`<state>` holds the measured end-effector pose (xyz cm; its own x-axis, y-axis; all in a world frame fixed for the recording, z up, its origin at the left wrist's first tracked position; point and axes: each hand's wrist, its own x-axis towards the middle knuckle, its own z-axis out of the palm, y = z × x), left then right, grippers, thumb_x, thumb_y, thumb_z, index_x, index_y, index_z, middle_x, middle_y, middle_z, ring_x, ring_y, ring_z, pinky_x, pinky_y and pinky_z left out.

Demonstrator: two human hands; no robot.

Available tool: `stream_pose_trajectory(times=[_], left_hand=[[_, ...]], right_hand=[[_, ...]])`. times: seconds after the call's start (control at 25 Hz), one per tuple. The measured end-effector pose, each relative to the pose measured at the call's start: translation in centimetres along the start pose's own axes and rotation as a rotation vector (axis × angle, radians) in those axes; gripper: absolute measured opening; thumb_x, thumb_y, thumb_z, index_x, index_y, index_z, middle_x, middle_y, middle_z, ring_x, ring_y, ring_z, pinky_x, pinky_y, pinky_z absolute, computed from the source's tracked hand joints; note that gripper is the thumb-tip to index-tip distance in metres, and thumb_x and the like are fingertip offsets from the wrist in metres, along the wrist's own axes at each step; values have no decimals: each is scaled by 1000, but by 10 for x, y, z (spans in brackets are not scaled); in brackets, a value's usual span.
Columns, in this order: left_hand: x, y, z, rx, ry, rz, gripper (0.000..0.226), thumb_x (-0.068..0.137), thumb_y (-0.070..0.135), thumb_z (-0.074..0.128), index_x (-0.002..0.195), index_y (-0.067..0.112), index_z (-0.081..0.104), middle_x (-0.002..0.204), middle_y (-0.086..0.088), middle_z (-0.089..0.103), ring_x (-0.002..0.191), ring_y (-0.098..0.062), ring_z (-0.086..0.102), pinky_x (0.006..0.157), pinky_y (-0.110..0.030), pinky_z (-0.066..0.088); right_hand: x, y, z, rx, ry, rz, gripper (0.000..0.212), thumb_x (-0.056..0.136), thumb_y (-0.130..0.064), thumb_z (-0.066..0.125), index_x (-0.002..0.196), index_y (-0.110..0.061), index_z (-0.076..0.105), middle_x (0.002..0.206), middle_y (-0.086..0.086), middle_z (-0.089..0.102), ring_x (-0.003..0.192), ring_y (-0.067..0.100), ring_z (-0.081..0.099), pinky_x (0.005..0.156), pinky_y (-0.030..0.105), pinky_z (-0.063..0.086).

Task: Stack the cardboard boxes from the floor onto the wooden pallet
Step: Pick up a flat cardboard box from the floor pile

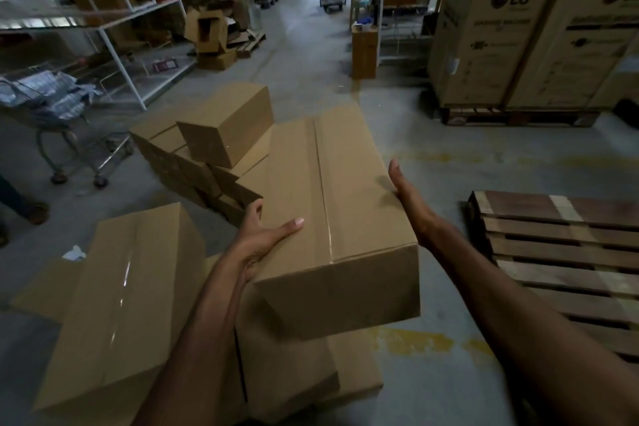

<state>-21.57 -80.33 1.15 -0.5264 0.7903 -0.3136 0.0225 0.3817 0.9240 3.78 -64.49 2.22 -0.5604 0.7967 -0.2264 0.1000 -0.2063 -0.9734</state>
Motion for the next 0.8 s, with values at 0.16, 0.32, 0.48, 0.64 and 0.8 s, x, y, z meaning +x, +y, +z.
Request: stream_pose_trajectory(times=[0.16,0.32,0.48,0.64,0.8], left_hand=[[-2,-8,25,-10,-29,-52,118,61,60,92,156,29,30,150,0,43,105,-21,61,74,-34,59],[-4,1,42,-108,-128,-68,111,64,54,89,156,27,34,134,-7,60,106,-26,66,84,-42,60],[-20,4,68,-119,-284,70,97,67,37,93,142,43,32,134,3,56,117,-23,62,98,-52,55],[-34,14,123,-83,-394,187,112,58,43,98,149,47,34,146,4,50,127,-19,58,103,-49,54],[-54,17,191,-1,-489,342,109,68,39,96,153,55,30,155,12,48,140,-15,49,110,-51,47]], right_hand=[[-26,-9,-15,15,-60,4,64,87,-45,65,146,-23,51,132,13,66,102,26,73,84,41,62],[-58,-6,-42,20,-36,-1,77,72,-18,67,146,-29,47,131,7,67,107,24,71,83,34,59],[-108,34,-94,155,99,-3,100,64,-10,78,156,-24,40,152,6,54,130,33,59,110,58,45],[-152,43,-123,157,374,-144,67,83,-4,76,145,-18,54,127,6,72,121,31,67,90,36,59],[-198,47,-170,21,453,-184,83,78,-17,86,148,-41,47,129,-8,69,115,14,69,88,32,59]])
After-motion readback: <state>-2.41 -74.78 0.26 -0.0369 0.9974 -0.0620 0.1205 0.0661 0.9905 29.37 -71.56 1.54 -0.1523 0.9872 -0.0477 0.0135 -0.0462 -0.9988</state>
